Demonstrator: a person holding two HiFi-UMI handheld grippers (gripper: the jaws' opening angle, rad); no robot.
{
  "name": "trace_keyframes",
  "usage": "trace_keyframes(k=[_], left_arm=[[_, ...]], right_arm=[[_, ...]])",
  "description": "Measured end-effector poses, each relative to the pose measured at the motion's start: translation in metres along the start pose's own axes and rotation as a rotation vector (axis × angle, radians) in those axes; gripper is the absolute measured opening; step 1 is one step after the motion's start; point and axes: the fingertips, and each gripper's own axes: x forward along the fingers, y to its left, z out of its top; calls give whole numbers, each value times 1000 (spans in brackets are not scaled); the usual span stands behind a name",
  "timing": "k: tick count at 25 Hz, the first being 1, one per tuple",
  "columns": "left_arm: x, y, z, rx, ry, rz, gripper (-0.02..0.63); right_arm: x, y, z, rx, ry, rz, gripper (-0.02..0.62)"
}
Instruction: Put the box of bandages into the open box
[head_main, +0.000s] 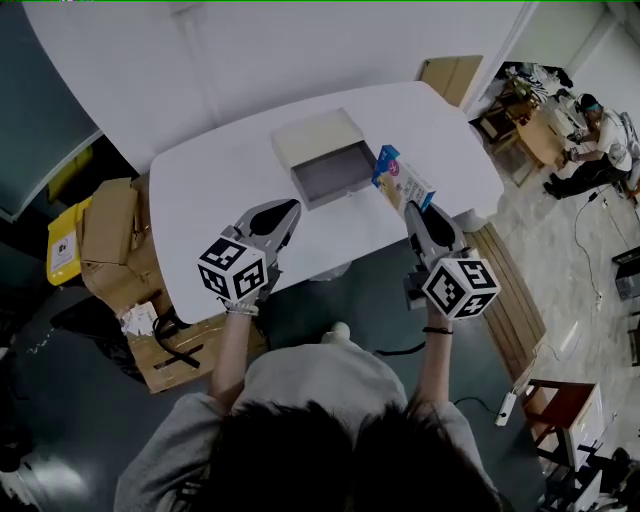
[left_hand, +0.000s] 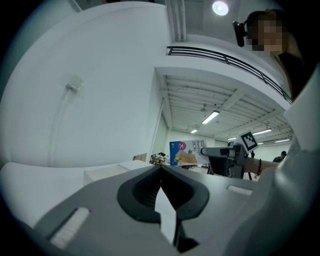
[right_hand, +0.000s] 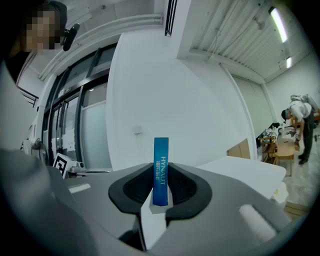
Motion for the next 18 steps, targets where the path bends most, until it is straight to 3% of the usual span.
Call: trace_keyframes(k=[8, 18], left_arm=[[32, -1, 6, -4, -17, 69, -5], [46, 0, -6, -23, -7, 152, -5]], right_arm=[[24, -32, 14, 12, 20, 84, 94], [46, -49, -2, -21, 100, 152, 94]])
